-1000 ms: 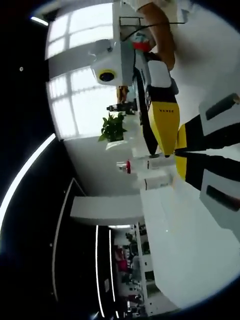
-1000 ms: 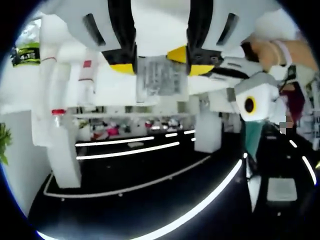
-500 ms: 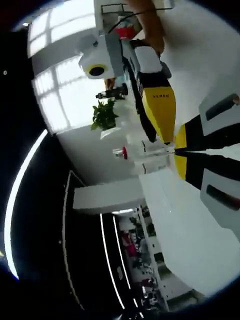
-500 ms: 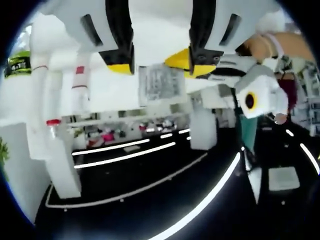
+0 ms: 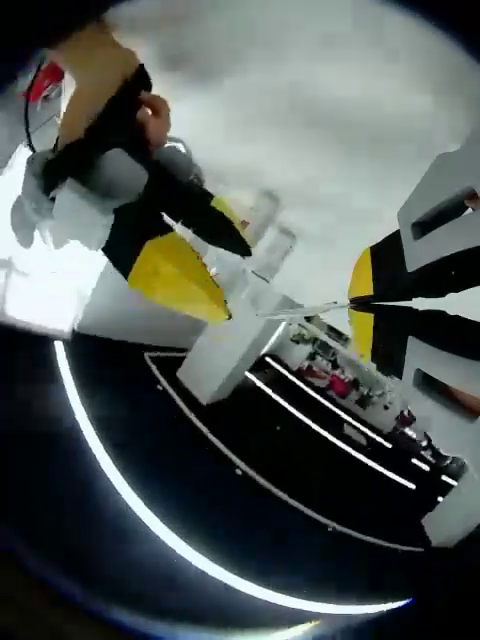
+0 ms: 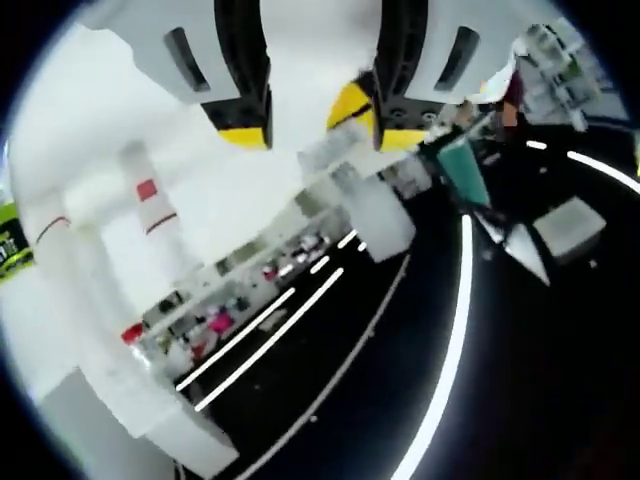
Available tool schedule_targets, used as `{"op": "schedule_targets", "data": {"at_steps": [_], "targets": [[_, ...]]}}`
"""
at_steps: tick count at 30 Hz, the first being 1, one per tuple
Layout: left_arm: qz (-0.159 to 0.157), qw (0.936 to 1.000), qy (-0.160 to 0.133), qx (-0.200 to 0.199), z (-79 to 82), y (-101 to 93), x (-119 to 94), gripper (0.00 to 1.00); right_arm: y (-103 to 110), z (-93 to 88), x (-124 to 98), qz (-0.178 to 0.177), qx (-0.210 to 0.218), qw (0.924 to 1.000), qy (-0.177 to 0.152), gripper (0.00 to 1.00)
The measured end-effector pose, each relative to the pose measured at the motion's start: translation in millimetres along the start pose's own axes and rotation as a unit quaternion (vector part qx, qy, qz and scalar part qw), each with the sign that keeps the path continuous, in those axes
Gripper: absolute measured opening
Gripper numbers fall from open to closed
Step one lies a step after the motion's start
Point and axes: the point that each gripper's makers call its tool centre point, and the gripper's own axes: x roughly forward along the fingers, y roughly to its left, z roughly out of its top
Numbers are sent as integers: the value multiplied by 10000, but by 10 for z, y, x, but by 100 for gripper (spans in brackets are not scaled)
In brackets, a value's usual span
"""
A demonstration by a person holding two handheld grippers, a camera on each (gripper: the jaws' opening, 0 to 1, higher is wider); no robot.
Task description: Arrange the skincare products in the storage area until every visible bottle or jar stands upright without overlapping.
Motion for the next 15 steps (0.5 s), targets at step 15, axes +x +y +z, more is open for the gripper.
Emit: {"op": "schedule_targets", "data": {"at_steps": [15], "targets": [[264,9814,-63,1902,101,-110,-14,0,-277,-220,92,-309,1165,9898,755,18]]}}
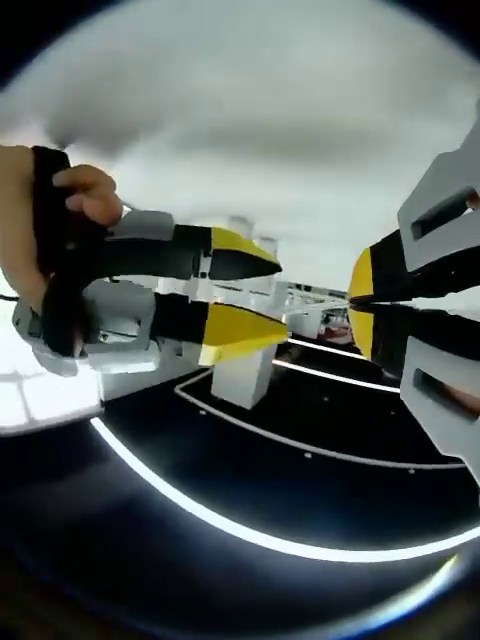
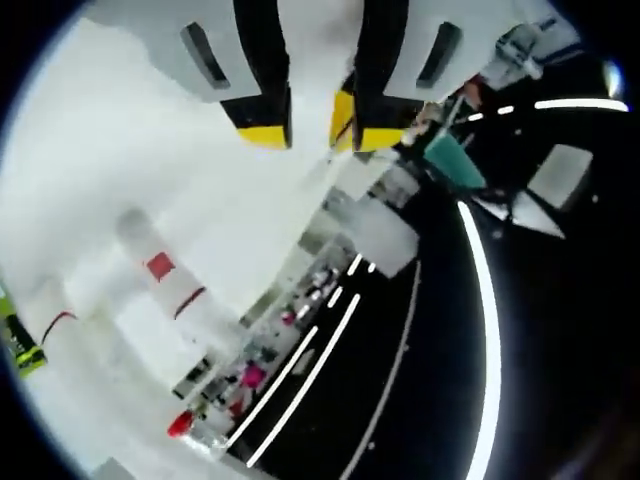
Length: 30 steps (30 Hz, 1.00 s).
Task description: Arrange the skincare products in the storage area until every visible bottle or jar stands upright without overlapping.
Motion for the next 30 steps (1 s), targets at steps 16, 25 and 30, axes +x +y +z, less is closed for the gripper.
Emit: {"op": "schedule_targets", "data": {"at_steps": [16,25,30], "targets": [[-269,9986,-83,-458,-21,-53,53,14,91,-19,-26,112,-194,9997,25,0],[-1177,8934,-497,-4308,-55,-22,41,53,-26,74,-52,-204,-879,9956,-270,0],[-2341,7461,-724,-6191,-13,-130,-3,67,45,87,-56,120,-899,9955,-285,0]]}}
